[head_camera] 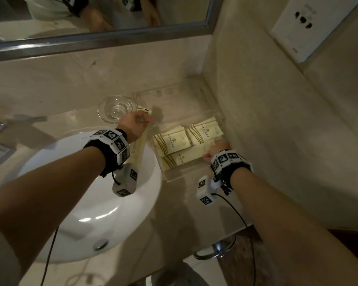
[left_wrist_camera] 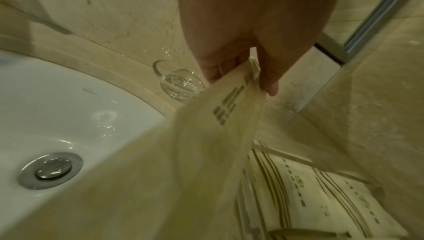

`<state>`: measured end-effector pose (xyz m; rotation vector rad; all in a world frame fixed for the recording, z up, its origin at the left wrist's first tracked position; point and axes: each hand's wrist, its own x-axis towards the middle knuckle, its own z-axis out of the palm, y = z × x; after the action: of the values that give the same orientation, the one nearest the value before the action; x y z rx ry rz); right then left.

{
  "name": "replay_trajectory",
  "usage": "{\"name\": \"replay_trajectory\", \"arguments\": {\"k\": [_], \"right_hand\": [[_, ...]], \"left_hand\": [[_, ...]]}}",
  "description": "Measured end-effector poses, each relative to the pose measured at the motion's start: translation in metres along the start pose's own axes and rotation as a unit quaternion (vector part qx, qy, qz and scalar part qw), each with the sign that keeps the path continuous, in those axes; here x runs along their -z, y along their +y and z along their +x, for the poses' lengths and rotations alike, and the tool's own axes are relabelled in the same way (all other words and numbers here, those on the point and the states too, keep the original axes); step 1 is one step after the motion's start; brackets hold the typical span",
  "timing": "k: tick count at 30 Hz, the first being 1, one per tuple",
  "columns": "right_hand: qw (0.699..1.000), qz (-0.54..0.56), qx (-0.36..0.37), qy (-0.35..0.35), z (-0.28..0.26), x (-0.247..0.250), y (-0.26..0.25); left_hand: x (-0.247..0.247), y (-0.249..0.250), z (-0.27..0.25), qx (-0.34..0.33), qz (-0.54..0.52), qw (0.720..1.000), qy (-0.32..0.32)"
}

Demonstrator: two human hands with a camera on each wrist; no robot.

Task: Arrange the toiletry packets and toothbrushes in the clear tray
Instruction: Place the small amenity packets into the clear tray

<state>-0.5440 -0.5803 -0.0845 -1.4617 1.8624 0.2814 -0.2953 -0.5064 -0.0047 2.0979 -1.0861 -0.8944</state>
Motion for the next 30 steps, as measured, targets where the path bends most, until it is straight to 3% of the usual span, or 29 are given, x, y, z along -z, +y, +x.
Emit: {"name": "replay_trajectory", "arguments": {"k": [3,6,8,11,14,17,22,30], "right_hand": [[0.999,-0.014,0.022,0.033,-0.016,0.004,-0.004],[0.990,0.134,0.008,0.051,-0.035,0.016,-0.011],[0.980,0.172,0.020,0.094,-0.038,0.022,-0.016],[0.981,0.144,0.056,0.122,-0.045,0.027,-0.031],[0.971,0.184,0.146,0.053,-0.066,0.029,-0.051],[0.953,0.216,0.213,-0.024,-0.088,0.026,-0.069],[0.929,0.149,0.291,-0.174,-0.122,0.026,-0.093],[0.937,0.117,0.304,-0.125,-0.129,0.024,-0.095]], "left_hand": [[0.001,0.000,0.000,-0.007,-0.012,1.000,0.008],[0.004,0.002,-0.002,-0.019,-0.012,1.000,0.003],[0.009,0.003,-0.002,-0.024,-0.017,1.000,0.004],[0.018,0.010,-0.006,-0.036,-0.041,0.999,-0.001],[0.027,0.023,-0.012,-0.069,-0.037,0.997,0.005],[0.036,0.035,-0.021,-0.093,-0.132,0.987,-0.015],[0.043,0.048,-0.028,-0.081,-0.214,0.973,-0.016],[0.049,0.049,-0.038,-0.079,-0.232,0.970,-0.008]]}}
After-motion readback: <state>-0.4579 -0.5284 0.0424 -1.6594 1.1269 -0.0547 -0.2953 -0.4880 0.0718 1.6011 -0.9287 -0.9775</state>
